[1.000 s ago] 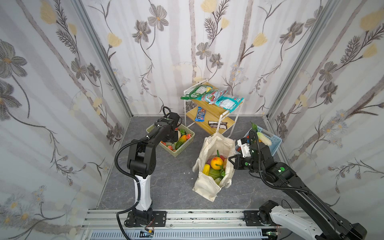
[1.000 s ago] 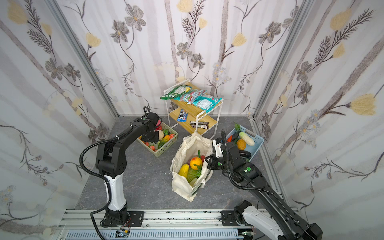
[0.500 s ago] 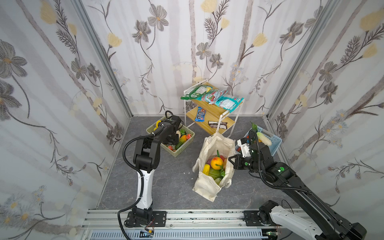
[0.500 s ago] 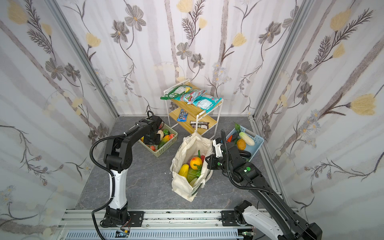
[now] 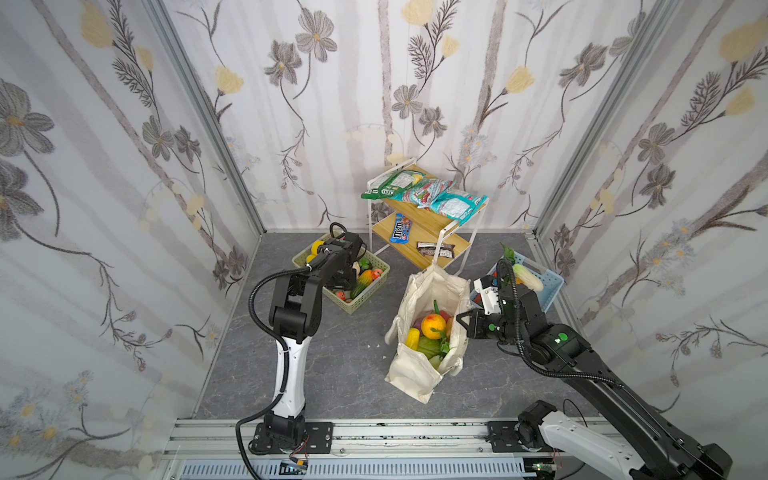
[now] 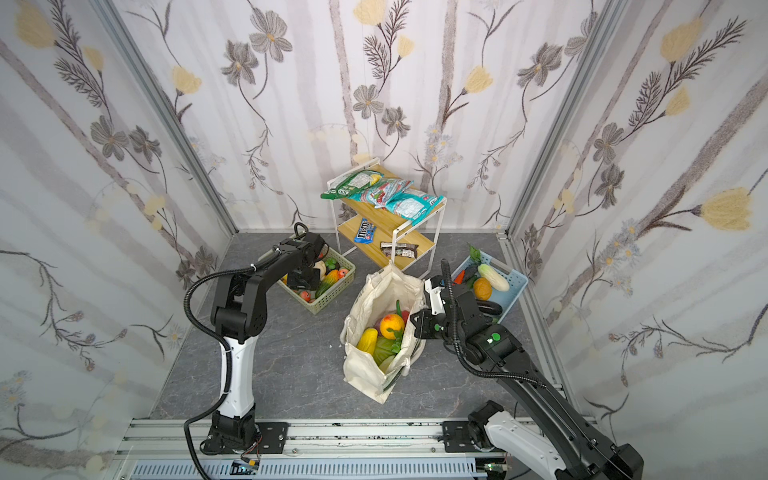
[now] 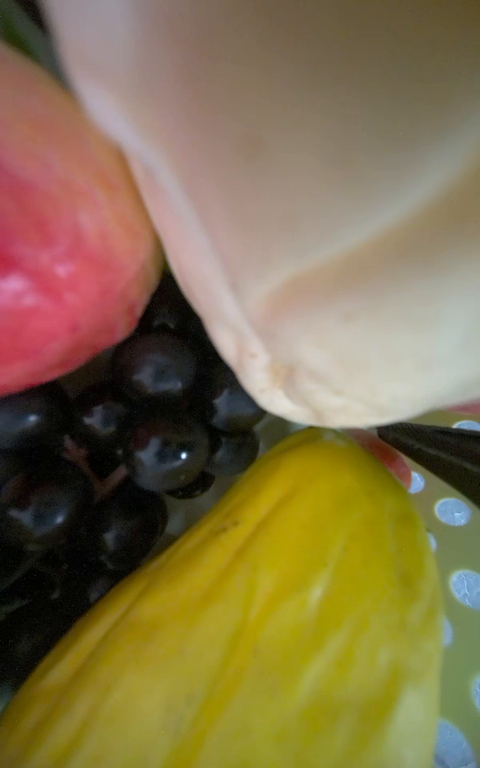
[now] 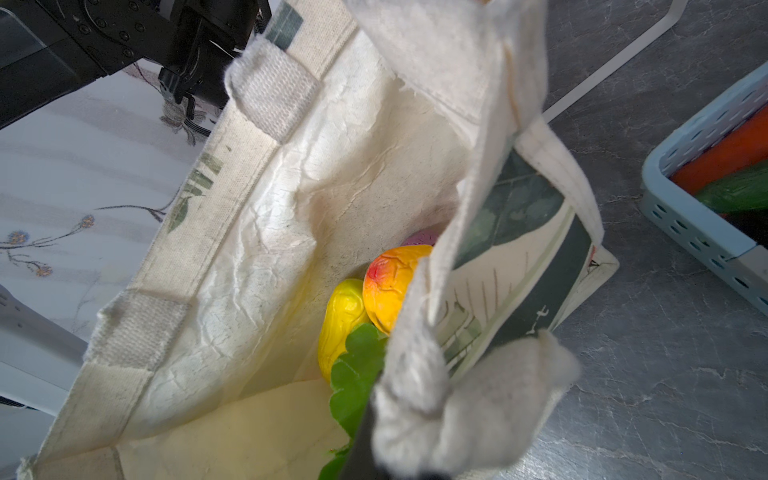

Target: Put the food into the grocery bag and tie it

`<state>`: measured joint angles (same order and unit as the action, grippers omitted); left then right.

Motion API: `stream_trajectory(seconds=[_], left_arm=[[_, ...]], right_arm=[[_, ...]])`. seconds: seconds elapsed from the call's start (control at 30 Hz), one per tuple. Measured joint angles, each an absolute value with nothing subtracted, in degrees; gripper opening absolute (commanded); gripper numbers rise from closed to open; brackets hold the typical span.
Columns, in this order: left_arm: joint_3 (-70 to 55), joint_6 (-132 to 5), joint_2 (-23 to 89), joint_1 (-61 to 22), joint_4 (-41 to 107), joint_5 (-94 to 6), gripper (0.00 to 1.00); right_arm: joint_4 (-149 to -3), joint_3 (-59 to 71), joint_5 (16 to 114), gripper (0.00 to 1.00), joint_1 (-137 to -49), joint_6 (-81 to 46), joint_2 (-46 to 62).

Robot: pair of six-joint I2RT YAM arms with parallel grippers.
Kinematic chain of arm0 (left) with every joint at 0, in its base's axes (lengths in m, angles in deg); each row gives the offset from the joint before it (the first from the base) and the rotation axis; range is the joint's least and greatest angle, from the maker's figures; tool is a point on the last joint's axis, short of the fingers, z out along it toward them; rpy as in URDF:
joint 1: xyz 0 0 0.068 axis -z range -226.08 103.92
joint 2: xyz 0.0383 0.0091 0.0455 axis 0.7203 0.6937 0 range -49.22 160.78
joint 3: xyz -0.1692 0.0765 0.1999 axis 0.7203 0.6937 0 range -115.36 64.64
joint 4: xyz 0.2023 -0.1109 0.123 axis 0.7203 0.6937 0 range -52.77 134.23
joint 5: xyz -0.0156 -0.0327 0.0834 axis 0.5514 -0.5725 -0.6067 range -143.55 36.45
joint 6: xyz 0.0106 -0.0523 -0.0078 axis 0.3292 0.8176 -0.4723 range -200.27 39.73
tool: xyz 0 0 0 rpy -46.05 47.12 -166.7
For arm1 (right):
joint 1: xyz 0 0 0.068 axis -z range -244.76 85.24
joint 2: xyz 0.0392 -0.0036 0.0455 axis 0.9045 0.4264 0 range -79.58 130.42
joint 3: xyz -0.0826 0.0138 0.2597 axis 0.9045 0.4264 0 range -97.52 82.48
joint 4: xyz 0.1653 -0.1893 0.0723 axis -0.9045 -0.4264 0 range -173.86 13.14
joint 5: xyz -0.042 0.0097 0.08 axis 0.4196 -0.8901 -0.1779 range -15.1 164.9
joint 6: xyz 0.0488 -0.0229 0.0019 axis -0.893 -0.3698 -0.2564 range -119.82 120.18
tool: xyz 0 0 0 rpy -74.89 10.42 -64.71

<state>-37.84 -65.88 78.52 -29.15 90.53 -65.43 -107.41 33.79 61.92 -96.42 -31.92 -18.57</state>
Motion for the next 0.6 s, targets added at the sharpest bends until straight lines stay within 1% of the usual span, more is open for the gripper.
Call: stream_trajectory(seconds=[0.13,0.33,0.43,0.47,0.5,0.53,0.6], left_arm=[[-38.28,-65.9,78.39,-29.15,90.9,-65.29,0.34],[-39.2,-66.36,77.87,-29.15,92.39,-64.22,0.27],[-39.41,-66.36,77.19,-29.15,92.96,-63.96,0.28],[-39.54,-66.36,76.99,-29.15,93.17,-63.9,0.31],[-39.76,-66.42,76.79,-29.15,93.35,-63.83,0.38],[-40.05,-66.6,76.73,-29.15,93.57,-63.81,0.43],[-41.12,-66.84,76.84,-29.02,94.81,-63.79,0.48]], right_arm=[[-107.47,33.64,61.9,0.06,-96.4,-31.92,-18.53],[-107.47,33.48,61.9,0.07,-96.4,-31.9,-18.29],[-107.47,33.4,61.88,0.08,-96.4,-31.9,-18.05],[-107.47,33.37,61.9,0.08,-96.4,-31.9,-18.02],[-107.47,33.35,61.9,0.08,-96.4,-31.9,-18.02],[-107.47,33.35,61.9,0.08,-96.4,-31.9,-18.02],[-107.47,33.35,61.9,0.08,-96.4,-31.9,-18.0]])
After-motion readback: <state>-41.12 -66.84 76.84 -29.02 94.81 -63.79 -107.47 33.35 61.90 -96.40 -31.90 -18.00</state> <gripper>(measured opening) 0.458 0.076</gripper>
